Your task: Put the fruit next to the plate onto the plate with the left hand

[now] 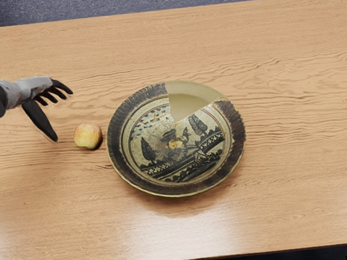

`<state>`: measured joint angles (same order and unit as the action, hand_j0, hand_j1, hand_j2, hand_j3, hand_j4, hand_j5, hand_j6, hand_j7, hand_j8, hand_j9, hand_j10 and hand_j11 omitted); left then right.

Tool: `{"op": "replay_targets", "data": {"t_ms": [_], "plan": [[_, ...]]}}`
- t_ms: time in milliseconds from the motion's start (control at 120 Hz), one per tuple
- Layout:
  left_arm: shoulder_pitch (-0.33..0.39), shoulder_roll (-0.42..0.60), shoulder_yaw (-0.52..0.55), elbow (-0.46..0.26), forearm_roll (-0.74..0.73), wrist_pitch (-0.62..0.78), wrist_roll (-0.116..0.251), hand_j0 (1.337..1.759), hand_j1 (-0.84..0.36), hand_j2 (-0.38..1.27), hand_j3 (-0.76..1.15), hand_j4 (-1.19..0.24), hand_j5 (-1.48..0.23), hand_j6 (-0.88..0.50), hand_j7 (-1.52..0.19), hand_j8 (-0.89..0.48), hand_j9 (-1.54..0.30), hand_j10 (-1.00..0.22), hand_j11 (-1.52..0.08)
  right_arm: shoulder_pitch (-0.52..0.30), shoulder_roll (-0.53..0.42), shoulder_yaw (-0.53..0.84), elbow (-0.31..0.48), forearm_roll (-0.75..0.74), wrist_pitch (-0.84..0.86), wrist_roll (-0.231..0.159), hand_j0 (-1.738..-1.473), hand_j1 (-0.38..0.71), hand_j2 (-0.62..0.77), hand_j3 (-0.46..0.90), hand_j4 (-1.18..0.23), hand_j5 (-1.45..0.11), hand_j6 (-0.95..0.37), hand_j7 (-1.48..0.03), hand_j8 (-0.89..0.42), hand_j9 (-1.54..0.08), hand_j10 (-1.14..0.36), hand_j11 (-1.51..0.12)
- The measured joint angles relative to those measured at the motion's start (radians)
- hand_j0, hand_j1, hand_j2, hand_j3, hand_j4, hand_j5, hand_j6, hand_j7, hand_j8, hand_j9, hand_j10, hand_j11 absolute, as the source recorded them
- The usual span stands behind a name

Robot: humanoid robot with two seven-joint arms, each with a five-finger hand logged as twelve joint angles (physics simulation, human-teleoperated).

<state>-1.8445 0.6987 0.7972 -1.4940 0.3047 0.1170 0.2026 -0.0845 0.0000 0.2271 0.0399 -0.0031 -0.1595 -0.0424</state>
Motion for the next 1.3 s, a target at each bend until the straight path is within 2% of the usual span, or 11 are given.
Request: {"op": "replay_targets", "data": {"t_ms": [175,258,317,375,683,875,1117,1300], "plan": [[-0.01,-0.063,0.05,-0.003,-0.164,0.013,0.027,1.658,0.06,0.05,0.0,-0.25,-0.32,-0.25,-0.32,-0.25,-0.32,-0.25,-0.32,0.0,0.0,0.0,0.0,0.0,0.0,0.0,-1.658,-0.31,-0.01,0.0,-0.03,-0.04,-0.03,-0.04,-0.03,-0.04,-0.03,-0.04],[-0.014,-0.086,0.057,-0.003,-0.202,0.022,0.081,1.658,0.06,0.05,0.0,-0.25,-0.32,-0.25,-0.32,-0.25,-0.32,-0.25,-0.32,0.0,0.0,0.0,0.0,0.0,0.0,0.0,-1.658,-0.31,-0.01,0.0,-0.03,-0.04,-0.03,-0.04,-0.03,-0.04,-0.03,-0.04],[-0.016,-0.104,0.059,-0.005,-0.214,0.055,0.136,1.658,0.06,0.05,0.0,-0.25,-0.32,-0.25,-0.32,-0.25,-0.32,-0.25,-0.32,0.0,0.0,0.0,0.0,0.0,0.0,0.0,-1.658,-0.31,-0.01,0.0,-0.03,-0.04,-0.03,-0.04,-0.03,-0.04,-0.03,-0.04],[-0.016,-0.128,0.06,-0.009,-0.221,0.093,0.176,1.658,0.05,0.05,0.0,-0.25,-0.32,-0.25,-0.32,-0.25,-0.32,-0.25,-0.32,0.0,0.0,0.0,0.0,0.0,0.0,0.0,-1.658,-0.31,-0.01,0.0,-0.03,-0.04,-0.03,-0.04,-0.03,-0.04,-0.03,-0.04],[-0.044,-0.281,0.062,-0.036,-0.229,0.25,0.286,1.658,0.05,0.05,0.0,-0.25,-0.32,-0.25,-0.32,-0.25,-0.32,-0.25,-0.32,0.0,0.0,0.0,0.0,0.0,0.0,0.0,-1.658,-0.31,-0.01,0.0,-0.03,-0.04,-0.03,-0.04,-0.03,-0.04,-0.03,-0.04],[-0.048,-0.35,0.062,-0.037,-0.23,0.288,0.307,1.658,0.05,0.05,0.0,-0.25,-0.32,-0.25,-0.32,-0.25,-0.32,-0.25,-0.32,0.0,0.0,0.0,0.0,0.0,0.0,0.0,-1.658,-0.31,-0.01,0.0,-0.03,-0.04,-0.03,-0.04,-0.03,-0.04,-0.03,-0.04],[-0.04,-0.435,0.063,-0.012,-0.23,0.321,0.311,1.658,0.05,0.05,0.0,-0.25,-0.32,-0.25,-0.32,-0.25,-0.32,-0.25,-0.32,0.0,0.0,0.0,0.0,0.0,0.0,0.0,-1.658,-0.31,-0.01,0.0,-0.03,-0.04,-0.03,-0.04,-0.03,-0.04,-0.03,-0.04],[-0.005,-0.466,0.069,0.009,-0.229,0.358,0.311,1.658,0.05,0.05,0.0,-0.25,-0.32,-0.25,-0.32,-0.25,-0.32,-0.25,-0.32,0.0,0.0,0.0,0.0,0.0,0.0,0.0,-1.658,-0.31,-0.01,0.0,-0.03,-0.04,-0.03,-0.04,-0.03,-0.04,-0.03,-0.04]]}}
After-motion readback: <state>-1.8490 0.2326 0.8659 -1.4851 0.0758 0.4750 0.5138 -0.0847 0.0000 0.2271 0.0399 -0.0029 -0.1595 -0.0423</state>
